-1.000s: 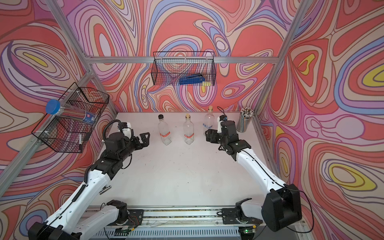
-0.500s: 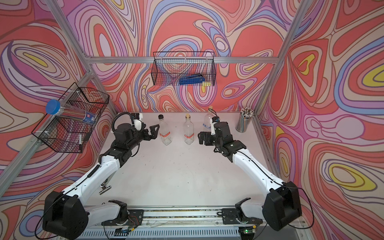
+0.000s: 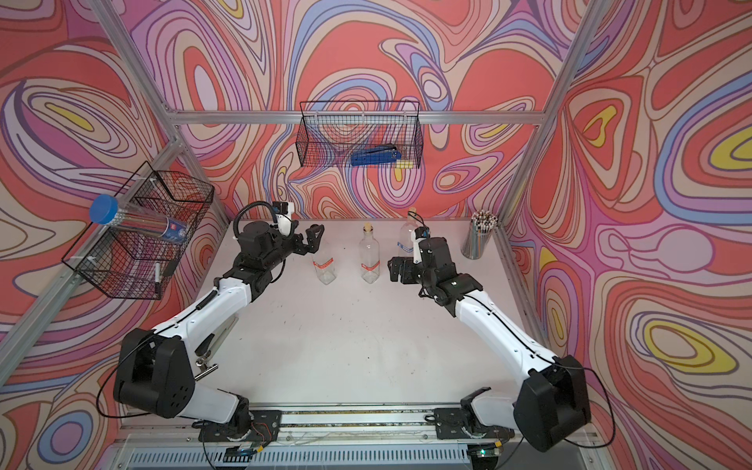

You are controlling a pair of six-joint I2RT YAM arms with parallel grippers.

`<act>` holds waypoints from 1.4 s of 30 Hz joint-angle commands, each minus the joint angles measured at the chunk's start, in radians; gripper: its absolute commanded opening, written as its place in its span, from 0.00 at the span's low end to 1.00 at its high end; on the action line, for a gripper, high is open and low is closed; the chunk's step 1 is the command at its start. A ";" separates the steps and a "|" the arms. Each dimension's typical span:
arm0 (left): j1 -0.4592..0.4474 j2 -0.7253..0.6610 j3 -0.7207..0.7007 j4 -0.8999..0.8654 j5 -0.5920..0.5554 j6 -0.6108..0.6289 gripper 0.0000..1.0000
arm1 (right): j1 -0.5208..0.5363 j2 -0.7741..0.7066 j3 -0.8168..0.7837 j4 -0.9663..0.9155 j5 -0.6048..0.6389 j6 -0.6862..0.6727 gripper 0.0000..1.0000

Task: Remove the label from the bottle
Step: Pick up the bottle from the center of the board.

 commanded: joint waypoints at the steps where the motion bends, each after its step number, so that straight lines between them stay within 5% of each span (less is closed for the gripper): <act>1: -0.008 0.038 0.044 0.051 0.022 0.025 1.00 | 0.006 0.008 0.017 -0.008 0.009 -0.013 0.98; 16: -0.020 0.155 0.097 0.055 0.002 0.058 0.86 | 0.006 0.028 0.015 0.001 0.007 -0.008 0.98; 42: -0.025 0.124 0.042 0.047 0.018 0.059 0.27 | 0.007 0.038 0.011 0.022 -0.014 0.003 0.98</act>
